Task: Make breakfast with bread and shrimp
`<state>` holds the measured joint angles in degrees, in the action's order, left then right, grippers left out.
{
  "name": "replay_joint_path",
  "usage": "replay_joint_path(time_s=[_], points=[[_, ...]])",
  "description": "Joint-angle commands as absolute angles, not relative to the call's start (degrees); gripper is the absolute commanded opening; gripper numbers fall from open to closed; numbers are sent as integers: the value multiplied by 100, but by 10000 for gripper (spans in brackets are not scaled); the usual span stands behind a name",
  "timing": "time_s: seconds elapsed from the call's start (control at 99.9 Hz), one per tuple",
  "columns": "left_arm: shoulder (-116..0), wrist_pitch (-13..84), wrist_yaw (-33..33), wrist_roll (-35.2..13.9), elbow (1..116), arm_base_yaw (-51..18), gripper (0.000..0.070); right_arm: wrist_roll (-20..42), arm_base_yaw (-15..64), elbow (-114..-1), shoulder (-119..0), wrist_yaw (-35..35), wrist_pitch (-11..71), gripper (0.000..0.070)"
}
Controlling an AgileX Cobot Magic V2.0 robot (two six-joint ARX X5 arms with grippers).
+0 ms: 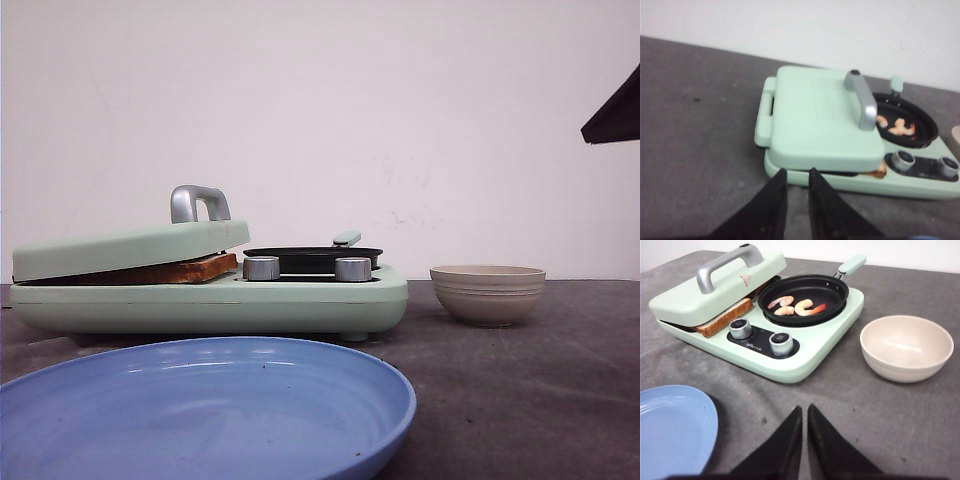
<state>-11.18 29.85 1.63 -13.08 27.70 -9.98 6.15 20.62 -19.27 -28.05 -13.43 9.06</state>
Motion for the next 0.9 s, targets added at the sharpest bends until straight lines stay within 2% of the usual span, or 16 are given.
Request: replay_joint_path(time_s=[0.0, 0.05, 0.891], points=[[-1116, 3035, 189, -1621, 2805, -1009, 0, 858, 2099, -1953, -2834, -1326, 921, 10], [-1116, 3046, 185, -1772, 2805, -1009, 0, 856, 2099, -1953, -2834, -1326, 919, 10], [-1039, 3192, 169, -1739, 2803, -985, 0, 856, 2097, -1955, -2832, -1343, 902, 10]])
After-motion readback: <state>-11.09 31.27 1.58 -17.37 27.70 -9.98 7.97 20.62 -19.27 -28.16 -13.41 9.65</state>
